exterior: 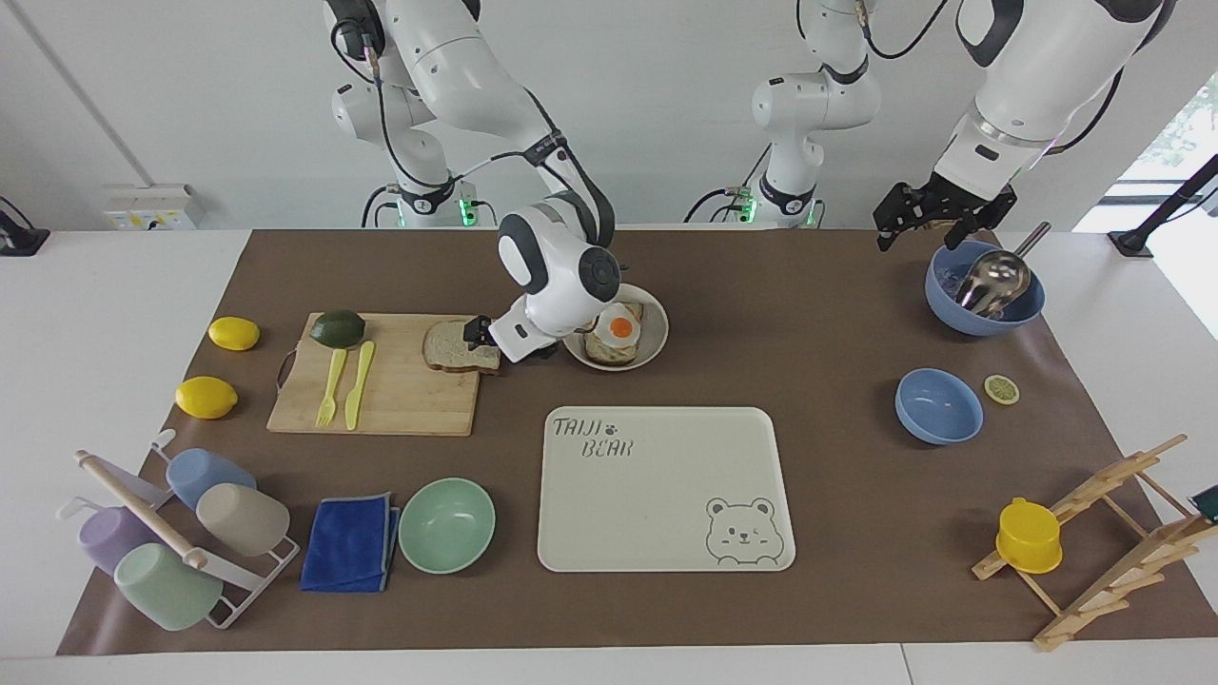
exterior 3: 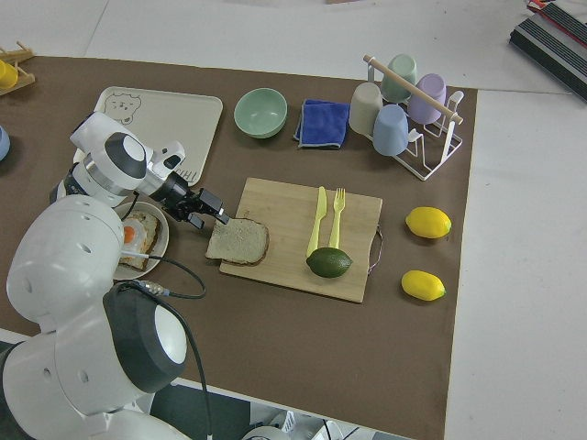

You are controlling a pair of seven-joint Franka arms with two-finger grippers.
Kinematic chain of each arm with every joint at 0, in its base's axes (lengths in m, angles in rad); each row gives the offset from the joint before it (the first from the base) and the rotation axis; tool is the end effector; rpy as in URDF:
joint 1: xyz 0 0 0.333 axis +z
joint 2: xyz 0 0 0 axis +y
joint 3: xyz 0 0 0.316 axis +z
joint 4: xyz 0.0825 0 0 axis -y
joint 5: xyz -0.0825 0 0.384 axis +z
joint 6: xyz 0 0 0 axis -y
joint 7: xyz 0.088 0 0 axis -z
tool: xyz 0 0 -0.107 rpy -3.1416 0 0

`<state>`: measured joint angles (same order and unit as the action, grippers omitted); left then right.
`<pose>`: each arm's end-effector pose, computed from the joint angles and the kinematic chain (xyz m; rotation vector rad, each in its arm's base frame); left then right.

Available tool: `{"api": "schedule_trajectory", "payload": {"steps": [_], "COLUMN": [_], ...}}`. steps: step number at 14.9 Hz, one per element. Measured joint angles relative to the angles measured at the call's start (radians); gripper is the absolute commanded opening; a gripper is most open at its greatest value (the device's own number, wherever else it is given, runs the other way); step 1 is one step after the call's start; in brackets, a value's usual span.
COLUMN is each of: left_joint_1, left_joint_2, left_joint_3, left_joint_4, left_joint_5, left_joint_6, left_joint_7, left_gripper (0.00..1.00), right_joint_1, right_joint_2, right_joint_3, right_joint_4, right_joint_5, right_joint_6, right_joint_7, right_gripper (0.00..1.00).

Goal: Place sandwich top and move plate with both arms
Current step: 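Grasp the bread slice on the cutting board with the right gripper, then carry the bread slice over the egg plate and lower it on top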

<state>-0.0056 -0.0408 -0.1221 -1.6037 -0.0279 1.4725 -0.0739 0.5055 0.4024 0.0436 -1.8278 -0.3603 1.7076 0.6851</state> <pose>0.5260 -0.0722 0.6230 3.1234 -0.0858 -0.1447 0.5128 0.2734 0.2892 2.5664 0.0137 -0.3126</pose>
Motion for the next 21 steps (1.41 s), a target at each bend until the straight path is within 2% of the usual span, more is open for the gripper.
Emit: {"api": "schedule_trajectory", "payload": {"steps": [3,11,12,14,15,16,21], "left_joint_1": [0.000,0.000,0.000,0.000,0.000,0.000,0.000], "left_joint_2": [0.000,0.000,0.000,0.000,0.000,0.000,0.000], "left_joint_3": [0.000,0.000,0.000,0.000,0.000,0.000,0.000], "left_joint_4": [0.000,0.000,0.000,0.000,0.000,0.000,0.000], "left_joint_5": [0.000,0.000,0.000,0.000,0.000,0.000,0.000], "left_joint_6": [0.000,0.000,0.000,0.000,0.000,0.000,0.000], "left_joint_7": [0.000,0.000,0.000,0.000,0.000,0.000,0.000], "left_gripper": [1.00,1.00,1.00,1.00,1.00,1.00,1.00], "right_joint_1": [0.002,0.003,0.003,0.003,0.003,0.003,0.010], "right_joint_2": [-0.010,-0.024,-0.029,-0.034,-0.037,-0.040,-0.054], "right_joint_3": [0.001,0.001,0.001,0.001,0.001,0.001,0.012], "right_joint_4": [-0.021,-0.077,-0.085,-0.094,-0.098,-0.101,-0.104], "right_joint_5": [0.000,0.000,0.000,0.000,0.000,0.000,0.002], "right_joint_6": [0.001,0.014,0.015,0.015,0.015,0.015,0.015], "right_joint_7": [0.000,0.001,0.001,0.001,0.001,0.001,0.001], "right_gripper": [0.74,0.73,0.71,0.40,0.14,0.01,0.00]}}
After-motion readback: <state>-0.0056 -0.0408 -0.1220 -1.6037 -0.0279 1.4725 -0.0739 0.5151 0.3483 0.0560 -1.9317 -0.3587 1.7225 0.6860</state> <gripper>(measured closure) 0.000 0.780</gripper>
